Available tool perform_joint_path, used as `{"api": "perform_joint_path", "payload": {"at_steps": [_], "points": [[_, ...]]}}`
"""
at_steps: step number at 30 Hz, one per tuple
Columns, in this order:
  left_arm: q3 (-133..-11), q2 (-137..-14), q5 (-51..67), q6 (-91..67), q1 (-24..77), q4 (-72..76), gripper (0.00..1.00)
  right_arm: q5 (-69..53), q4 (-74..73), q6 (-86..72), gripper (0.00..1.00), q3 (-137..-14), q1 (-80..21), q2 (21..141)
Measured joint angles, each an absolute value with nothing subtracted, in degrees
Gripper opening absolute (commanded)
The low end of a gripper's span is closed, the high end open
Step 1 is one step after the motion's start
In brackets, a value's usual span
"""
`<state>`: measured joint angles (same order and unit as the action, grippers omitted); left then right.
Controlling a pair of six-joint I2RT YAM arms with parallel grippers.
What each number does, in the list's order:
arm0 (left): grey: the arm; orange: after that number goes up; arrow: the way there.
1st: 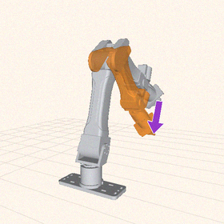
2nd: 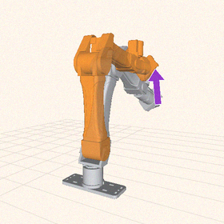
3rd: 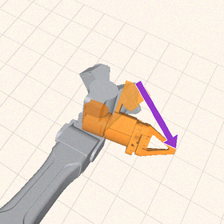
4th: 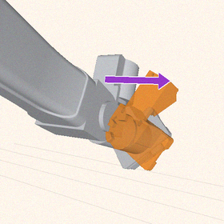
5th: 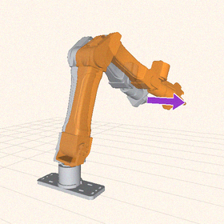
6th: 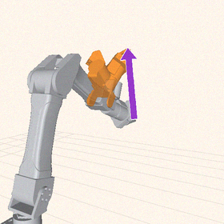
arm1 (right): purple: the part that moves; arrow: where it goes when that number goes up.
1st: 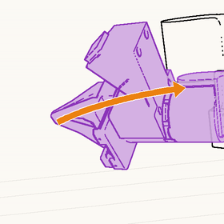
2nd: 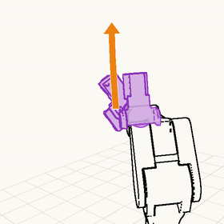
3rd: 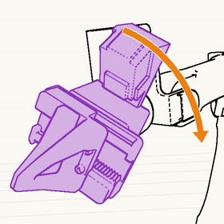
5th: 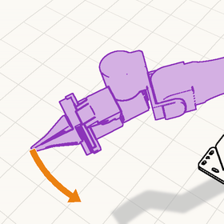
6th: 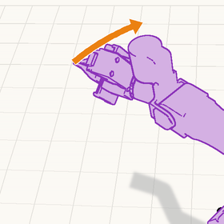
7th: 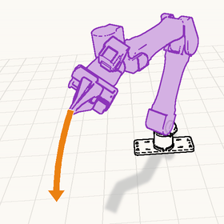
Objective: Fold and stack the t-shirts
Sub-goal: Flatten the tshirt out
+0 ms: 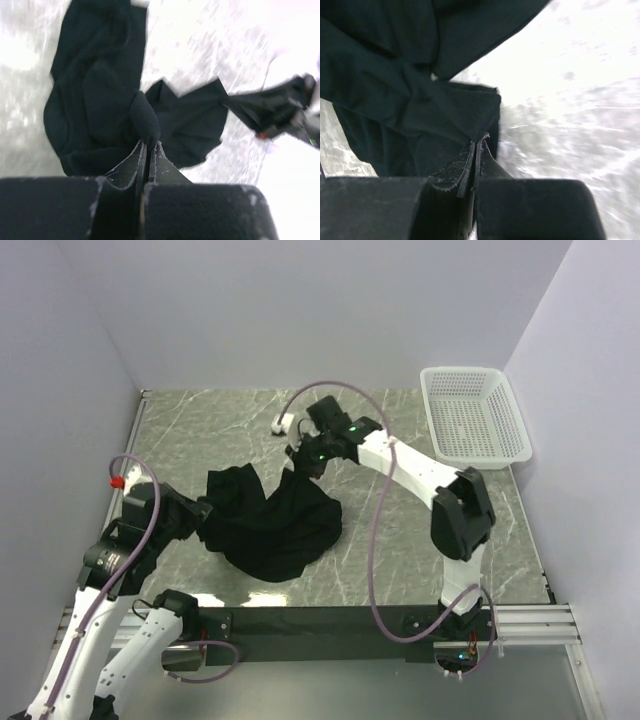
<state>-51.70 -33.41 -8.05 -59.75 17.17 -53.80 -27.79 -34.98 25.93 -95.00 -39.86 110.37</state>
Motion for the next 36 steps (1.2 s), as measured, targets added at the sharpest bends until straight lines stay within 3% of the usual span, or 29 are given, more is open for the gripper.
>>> {"api": "perform_joint_path", "payload": {"at_steps": [13, 18, 26, 29, 36], "points": [[-76.9, -54.5, -22.3, -38.0, 17.2, -28.3, 0.0, -24.8, -28.0, 16.0, 0.0, -105.8, -22.5, 95.7], [-85.6, -60.6, -21.2, -28.9, 17.2, -16.8, 0.01, -24.4, -22.9, 13.0, 0.0, -111.4, -22.2, 88.4], [-90.0, -61.4, -16.0, -20.6, 17.1, -4.2, 0.01, -27.2, -20.8, 11.5, 0.0, -127.4, -22.3, 83.9], [-85.4, -58.0, -16.9, -20.2, 17.1, -3.2, 0.01, -31.3, -20.5, 13.4, 0.0, -117.7, -22.9, 77.7], [-64.4, -47.4, -20.6, -25.3, 17.1, -10.9, 0.01, -32.1, -20.0, 22.3, 0.0, -74.7, -33.1, 65.0]]}}
